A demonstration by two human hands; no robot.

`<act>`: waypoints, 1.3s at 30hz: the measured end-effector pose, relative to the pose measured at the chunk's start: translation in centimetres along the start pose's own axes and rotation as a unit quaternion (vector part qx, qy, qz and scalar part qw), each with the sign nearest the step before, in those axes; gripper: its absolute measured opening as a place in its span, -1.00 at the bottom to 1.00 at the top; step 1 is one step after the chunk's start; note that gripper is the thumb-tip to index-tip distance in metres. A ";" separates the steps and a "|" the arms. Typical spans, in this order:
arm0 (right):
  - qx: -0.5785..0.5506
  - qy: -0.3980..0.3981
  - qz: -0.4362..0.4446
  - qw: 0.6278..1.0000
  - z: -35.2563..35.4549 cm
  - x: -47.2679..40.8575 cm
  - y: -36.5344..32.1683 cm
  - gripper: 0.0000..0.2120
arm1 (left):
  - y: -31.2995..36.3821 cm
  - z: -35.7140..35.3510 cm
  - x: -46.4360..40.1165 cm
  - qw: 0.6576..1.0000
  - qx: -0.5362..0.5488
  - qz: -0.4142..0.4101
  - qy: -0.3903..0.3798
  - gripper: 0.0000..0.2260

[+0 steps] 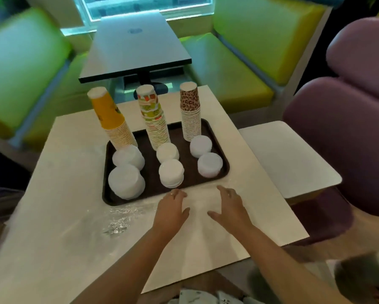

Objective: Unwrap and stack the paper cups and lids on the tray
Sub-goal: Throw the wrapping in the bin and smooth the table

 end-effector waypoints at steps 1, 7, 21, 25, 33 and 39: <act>0.005 -0.005 -0.007 1.000 -0.6 0.0 -0.1 -0.20 | -0.9 -0.3 0.4 1.000 -0.021 0.016 -0.017 -0.55; 0.038 -0.007 -0.037 0.999 -2.5 0.1 0.4 -0.14 | -3.6 -1.0 1.9 0.993 -0.058 0.066 -0.076 -0.27; -0.301 -0.091 0.193 0.930 7.3 3.4 -9.2 -0.75 | -1.0 4.7 0.9 0.943 0.233 -0.039 -0.235 -0.04; -0.315 -0.062 0.205 0.925 10.5 4.1 -10.3 -0.71 | 1.1 6.1 1.4 0.896 0.285 -0.041 -0.337 -0.37; -0.425 0.101 0.082 0.896 14.3 2.6 -4.0 -0.70 | 2.5 9.1 1.3 0.848 0.442 -0.013 -0.292 -0.66; -0.420 0.076 0.014 0.904 11.8 2.1 -2.4 -0.73 | 5.9 13.0 -0.4 0.767 0.613 -0.132 -0.139 -0.56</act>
Point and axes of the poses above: each hand's wrist, its own x-axis away from the middle knuckle, its own z-axis out of the back of the hand, y = z × x, the point moved 6 cm from there along -x, towards the middle knuckle, and after that the axes turned 5 degrees about x, right-handed, at the moved point
